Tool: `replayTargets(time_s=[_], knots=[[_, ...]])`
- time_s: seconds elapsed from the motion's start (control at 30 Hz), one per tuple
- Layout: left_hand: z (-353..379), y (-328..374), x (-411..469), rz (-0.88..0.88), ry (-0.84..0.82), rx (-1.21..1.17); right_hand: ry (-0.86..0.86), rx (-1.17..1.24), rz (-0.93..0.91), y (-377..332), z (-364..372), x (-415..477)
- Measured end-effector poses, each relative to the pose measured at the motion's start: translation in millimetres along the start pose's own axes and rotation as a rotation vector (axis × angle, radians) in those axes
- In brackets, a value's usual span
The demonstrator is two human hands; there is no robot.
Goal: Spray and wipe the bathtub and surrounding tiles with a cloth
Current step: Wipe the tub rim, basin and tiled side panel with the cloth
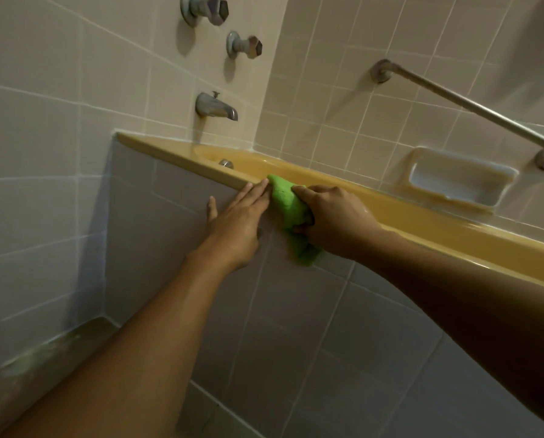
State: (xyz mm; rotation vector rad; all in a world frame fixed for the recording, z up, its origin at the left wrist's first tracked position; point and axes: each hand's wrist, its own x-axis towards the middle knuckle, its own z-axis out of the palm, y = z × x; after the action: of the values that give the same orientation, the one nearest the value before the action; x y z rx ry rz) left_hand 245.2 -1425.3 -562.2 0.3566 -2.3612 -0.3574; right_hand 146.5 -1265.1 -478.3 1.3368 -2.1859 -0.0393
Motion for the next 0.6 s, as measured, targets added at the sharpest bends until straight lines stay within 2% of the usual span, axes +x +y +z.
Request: replayTargets(time_s=[0.37,0.6], knots=[[-5,-41,31,0.029,0.092,-0.008,-0.008,0.033,0.033,36,-23,-58],[20,-97,53,0.006,0.344,-0.11,-0.004,0.025,0.006,25,-17,-24]])
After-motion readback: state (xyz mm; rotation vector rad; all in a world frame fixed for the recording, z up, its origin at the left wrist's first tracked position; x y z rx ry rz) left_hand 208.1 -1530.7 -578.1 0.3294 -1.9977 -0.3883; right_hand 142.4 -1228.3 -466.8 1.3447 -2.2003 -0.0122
